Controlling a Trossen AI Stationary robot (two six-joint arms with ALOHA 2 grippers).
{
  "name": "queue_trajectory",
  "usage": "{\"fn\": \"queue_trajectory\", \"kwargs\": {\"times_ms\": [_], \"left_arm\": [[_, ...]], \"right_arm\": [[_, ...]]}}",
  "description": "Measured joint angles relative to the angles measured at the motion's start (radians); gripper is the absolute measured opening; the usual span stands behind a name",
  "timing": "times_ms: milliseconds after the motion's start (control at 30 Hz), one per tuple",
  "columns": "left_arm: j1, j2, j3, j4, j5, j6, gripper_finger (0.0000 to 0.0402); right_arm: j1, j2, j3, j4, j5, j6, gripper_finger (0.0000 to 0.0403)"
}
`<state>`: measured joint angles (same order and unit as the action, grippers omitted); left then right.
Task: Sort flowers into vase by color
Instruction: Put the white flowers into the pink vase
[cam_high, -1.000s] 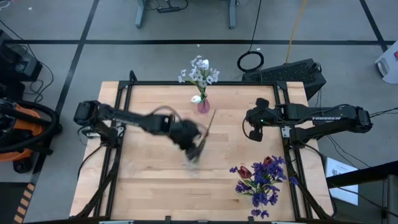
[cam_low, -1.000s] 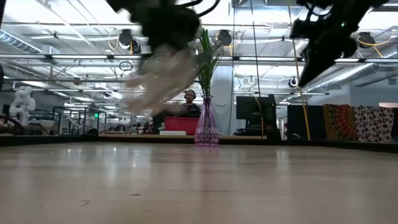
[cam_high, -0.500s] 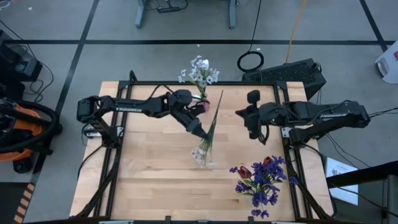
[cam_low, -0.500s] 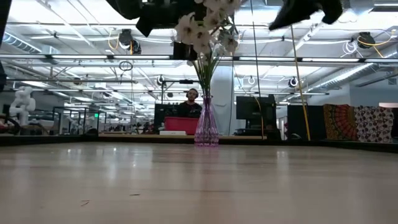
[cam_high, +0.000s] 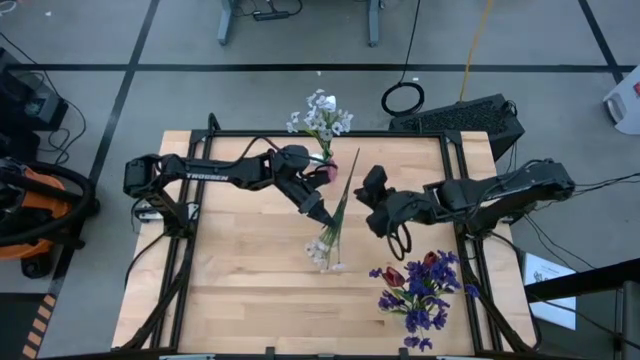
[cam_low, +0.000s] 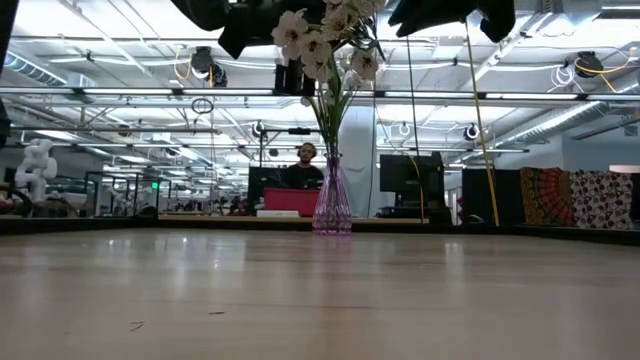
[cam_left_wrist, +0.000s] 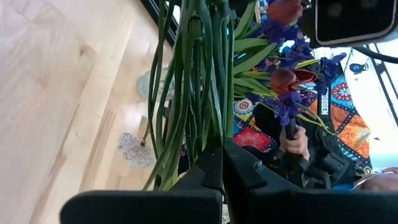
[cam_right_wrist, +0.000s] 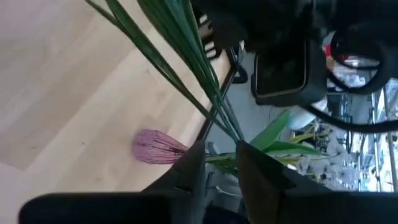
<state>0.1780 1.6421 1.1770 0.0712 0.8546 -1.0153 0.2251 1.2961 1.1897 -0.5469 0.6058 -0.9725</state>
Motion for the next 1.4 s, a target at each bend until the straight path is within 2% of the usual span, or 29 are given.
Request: {"fn": "queue_trajectory", "kwargs": {"times_ms": [300, 567, 800, 900, 1067, 1300, 1400], "left_arm": [[-0.003, 0.0, 0.0, 0.007, -0.018, -0.043, 0.0], [-0.032, 0.0, 0.0, 0.028, -0.033, -0.078, 0.0], [-0.059, 0.0, 0.0, 0.029, -0.054, -0.08, 0.0], [-0.063, 0.0, 0.0, 0.029, -0.096, -0.074, 0.0001], [-0.063, 0.0, 0.0, 0.079, -0.132, -0.073, 0.0032], [-0.062, 0.0, 0.0, 0.111, -0.132, -0.063, 0.0095], [-0.045, 0.0, 0.0, 0.097, -0.099, -0.015, 0.0114]], "right_arm": [[0.039, 0.008, 0.016, 0.039, -0.004, -0.066, 0.011], [0.034, 0.078, 0.016, 0.074, -0.004, -0.18, 0.0111], [0.034, 0.105, 0.016, 0.107, -0.001, -0.192, 0.011], [0.036, 0.107, 0.016, 0.11, -0.013, -0.195, 0.009], [0.037, 0.106, 0.016, 0.081, -0.027, -0.195, 0.0014], [0.037, 0.106, 0.016, -0.018, -0.028, -0.168, 0.0004], [0.036, 0.106, 0.016, -0.082, -0.011, -0.144, 0.0004]]}}
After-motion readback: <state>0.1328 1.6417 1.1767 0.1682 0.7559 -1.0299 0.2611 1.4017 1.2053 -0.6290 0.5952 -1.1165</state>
